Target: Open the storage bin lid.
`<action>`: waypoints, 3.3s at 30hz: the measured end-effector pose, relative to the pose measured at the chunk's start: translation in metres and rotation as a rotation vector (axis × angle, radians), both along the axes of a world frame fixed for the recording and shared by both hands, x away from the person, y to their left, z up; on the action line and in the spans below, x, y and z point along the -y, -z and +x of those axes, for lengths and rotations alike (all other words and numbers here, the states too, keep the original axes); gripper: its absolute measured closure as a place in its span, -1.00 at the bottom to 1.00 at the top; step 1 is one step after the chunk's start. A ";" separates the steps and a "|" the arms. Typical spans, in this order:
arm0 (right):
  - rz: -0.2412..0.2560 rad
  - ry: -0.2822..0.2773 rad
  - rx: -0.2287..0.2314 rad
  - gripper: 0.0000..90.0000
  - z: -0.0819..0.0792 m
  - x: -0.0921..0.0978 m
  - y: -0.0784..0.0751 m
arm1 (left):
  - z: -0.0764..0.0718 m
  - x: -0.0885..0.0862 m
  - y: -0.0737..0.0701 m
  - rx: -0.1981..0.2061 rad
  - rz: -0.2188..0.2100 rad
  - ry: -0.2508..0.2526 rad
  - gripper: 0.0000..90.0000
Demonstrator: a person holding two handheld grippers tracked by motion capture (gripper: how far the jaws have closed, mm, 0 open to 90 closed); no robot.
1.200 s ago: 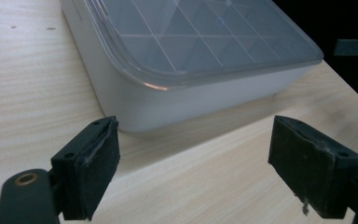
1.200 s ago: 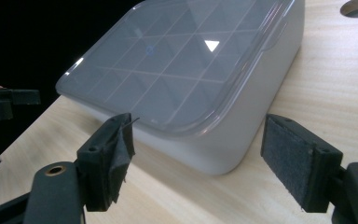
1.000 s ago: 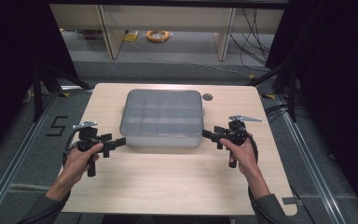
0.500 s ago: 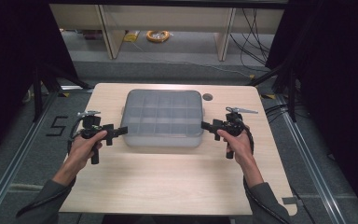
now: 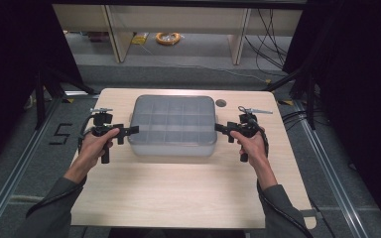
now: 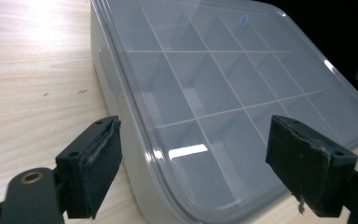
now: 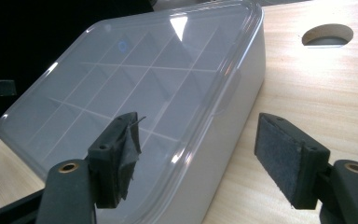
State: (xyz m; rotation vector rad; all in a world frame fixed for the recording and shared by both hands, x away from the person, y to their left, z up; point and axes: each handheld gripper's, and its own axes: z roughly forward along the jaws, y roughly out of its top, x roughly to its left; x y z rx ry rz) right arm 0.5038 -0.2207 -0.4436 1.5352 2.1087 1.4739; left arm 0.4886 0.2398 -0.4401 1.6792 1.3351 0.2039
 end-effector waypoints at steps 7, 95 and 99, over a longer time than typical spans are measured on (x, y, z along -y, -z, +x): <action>0.006 0.003 -0.014 -0.26 0.008 -0.005 -0.002 | 0.015 0.001 -0.003 -0.002 0.019 -0.018 -0.60; 0.127 0.104 0.056 0.59 0.021 -0.012 -0.029 | 0.034 0.012 -0.031 0.043 -0.059 -0.124 0.25; 0.140 0.114 0.063 0.58 0.020 -0.011 -0.031 | 0.029 0.013 -0.038 0.069 -0.046 -0.121 0.26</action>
